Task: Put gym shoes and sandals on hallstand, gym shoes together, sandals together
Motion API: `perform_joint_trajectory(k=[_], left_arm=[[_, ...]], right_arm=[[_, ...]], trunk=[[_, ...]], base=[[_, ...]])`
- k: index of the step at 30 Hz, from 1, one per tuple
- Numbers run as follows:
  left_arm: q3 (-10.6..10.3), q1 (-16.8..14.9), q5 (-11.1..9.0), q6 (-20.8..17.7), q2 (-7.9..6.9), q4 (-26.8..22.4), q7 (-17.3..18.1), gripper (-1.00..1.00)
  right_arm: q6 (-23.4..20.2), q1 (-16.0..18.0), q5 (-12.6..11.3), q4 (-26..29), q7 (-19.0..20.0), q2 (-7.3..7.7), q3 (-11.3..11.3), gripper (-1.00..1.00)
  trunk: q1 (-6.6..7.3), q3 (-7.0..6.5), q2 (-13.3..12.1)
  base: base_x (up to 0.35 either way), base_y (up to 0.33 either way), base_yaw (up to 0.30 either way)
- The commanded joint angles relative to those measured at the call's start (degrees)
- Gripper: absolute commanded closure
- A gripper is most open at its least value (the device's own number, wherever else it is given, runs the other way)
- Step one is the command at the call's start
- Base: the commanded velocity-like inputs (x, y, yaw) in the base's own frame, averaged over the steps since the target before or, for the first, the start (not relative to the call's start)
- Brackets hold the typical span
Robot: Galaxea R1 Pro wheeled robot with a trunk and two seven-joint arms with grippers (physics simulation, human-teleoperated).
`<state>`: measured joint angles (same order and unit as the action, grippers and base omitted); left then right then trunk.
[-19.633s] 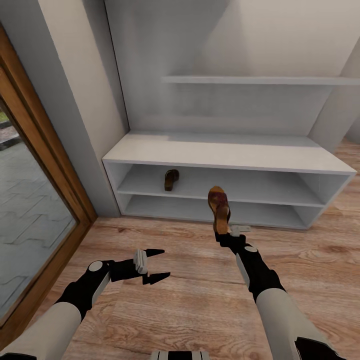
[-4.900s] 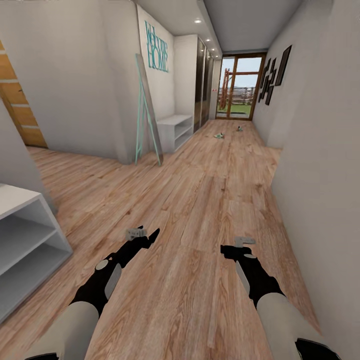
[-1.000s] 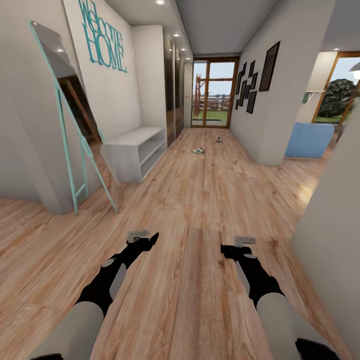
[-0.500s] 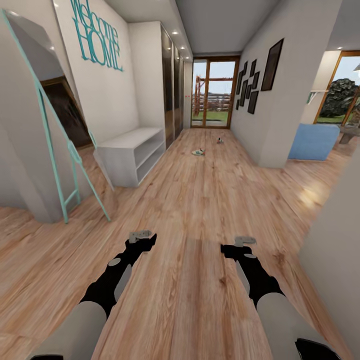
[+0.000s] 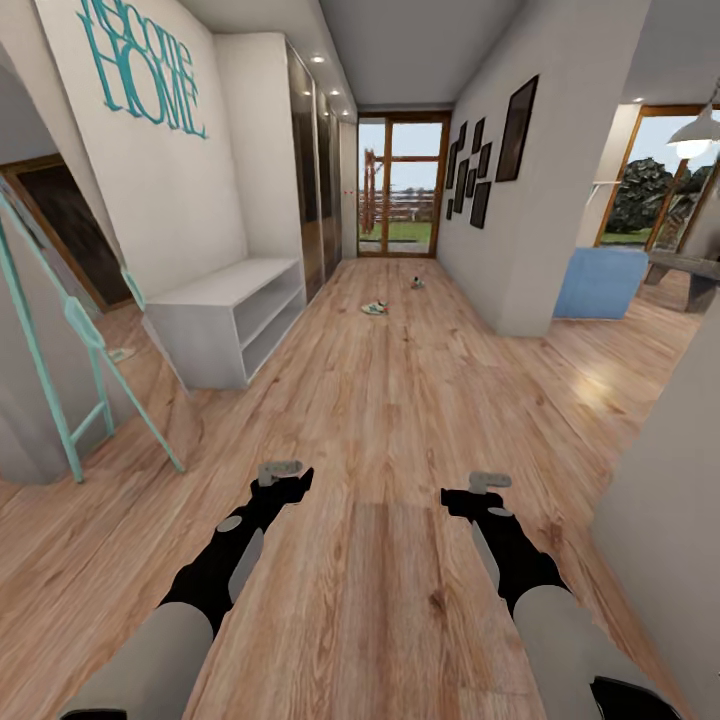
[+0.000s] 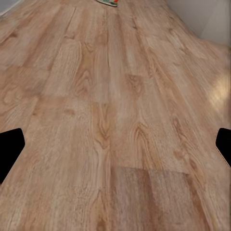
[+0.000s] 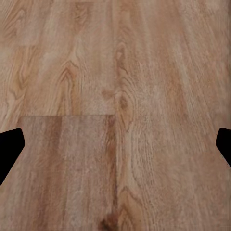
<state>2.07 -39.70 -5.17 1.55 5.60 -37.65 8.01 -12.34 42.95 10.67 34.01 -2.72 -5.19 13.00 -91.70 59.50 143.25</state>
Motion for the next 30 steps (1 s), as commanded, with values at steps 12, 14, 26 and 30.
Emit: perform_joint_trajectory(k=[12, 14, 26, 30], left_arm=[[0.2, 0.0, -0.5, 0.0, 0.03, -0.1, 0.4, -1.00], [0.2, 0.0, -0.5, 0.0, 0.04, -0.1, 0.4, -1.00], [0.2, 0.0, -0.5, 0.0, 0.05, -0.1, 0.4, -1.00], [0.2, 0.0, -0.5, 0.0, 0.04, -0.1, 0.4, -1.00]], right_arm=[[-0.3, 0.0, 0.7, 0.1, 0.1, -0.08, 0.3, -1.00], [-0.3, 0.0, 0.7, 0.1, 0.1, -0.08, 0.3, -1.00], [-0.3, 0.0, 0.7, 0.0, 0.0, -0.08, 0.3, -1.00], [-0.3, 0.0, 0.7, -0.1, 0.0, -0.08, 0.3, -1.00]], trunk=[[-0.02, 0.05, 0.0], [-0.02, 0.05, 0.0], [-0.02, -0.12, 0.0], [-0.02, -0.21, 0.0]], base=[[0.349, 0.000, -0.024], [0.349, 0.000, -0.001], [0.349, 0.000, -0.038], [0.349, 0.000, -0.062]])
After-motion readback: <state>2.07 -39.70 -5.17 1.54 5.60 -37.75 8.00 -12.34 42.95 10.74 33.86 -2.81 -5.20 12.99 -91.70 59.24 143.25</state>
